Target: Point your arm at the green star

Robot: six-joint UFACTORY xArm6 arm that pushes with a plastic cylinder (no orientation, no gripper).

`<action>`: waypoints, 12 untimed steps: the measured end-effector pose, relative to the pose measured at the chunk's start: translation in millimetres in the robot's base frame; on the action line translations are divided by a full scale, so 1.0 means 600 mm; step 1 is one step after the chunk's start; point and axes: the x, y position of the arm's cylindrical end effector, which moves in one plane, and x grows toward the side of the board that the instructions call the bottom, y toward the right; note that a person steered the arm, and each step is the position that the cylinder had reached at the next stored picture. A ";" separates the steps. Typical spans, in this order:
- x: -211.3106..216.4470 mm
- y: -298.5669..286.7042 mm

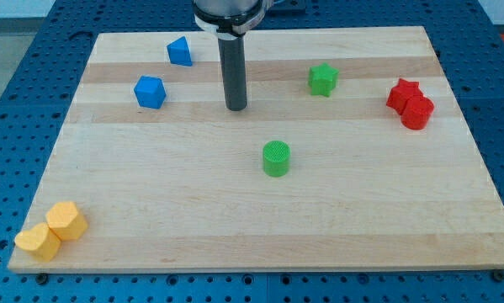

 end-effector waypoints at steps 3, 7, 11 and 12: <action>0.000 0.004; 0.000 0.026; 0.000 0.030; -0.005 0.044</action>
